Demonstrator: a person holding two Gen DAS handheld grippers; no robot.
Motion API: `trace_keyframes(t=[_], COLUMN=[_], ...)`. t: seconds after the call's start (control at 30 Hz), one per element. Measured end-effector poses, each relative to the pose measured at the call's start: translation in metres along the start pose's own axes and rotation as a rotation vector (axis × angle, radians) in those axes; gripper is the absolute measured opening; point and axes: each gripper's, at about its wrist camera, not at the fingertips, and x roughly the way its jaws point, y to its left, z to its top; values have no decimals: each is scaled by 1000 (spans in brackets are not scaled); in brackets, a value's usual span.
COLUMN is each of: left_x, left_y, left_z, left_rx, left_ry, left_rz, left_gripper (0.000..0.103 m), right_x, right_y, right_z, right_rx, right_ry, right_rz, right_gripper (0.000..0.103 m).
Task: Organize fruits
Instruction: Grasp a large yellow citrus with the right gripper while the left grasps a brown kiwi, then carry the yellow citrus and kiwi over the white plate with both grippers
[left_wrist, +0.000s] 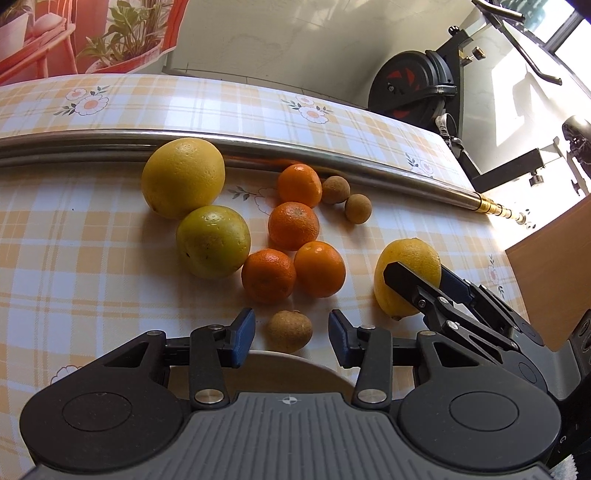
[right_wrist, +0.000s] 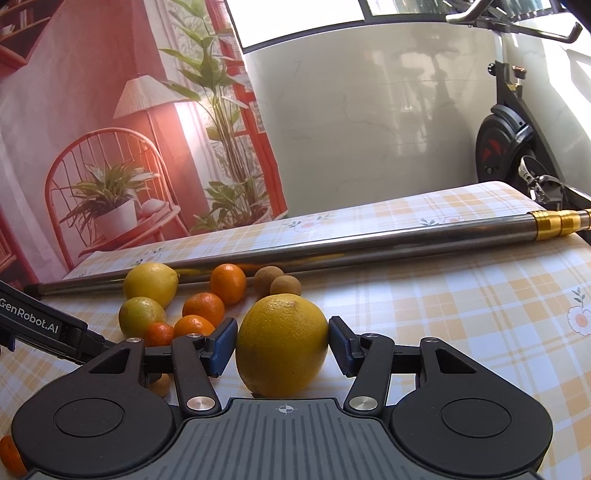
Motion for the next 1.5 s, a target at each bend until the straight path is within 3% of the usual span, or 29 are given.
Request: trace_keyframes(t=[0.03,0.2,0.4,0.8,1.17,1.5], left_x=[1,6,0,-70,-87,-91], left_y=[-1,-7,-11,1,31,45], left_z=[0,2,-1,-24,-72,-90], left_rx=[8,56,82,90,86,89], left_ry=[3,17,-6,-167,-169,-207], left_rz=[3,31,44,18,45,110], left_gripper=[38,30,30,30,30,30], right_x=[0,-1,-1,-3,-18,-55], right_y=[0,0,-1,-3,-8,48], right_z=[0,-1,-1,-1,-4,3], right_rx=[1,1,3,20,70,-2], right_ry=[0,0,1,-9,16,40], right_rz=[1,5,7,26,-8,79], right_gripper=[50,50,50,50,50,50])
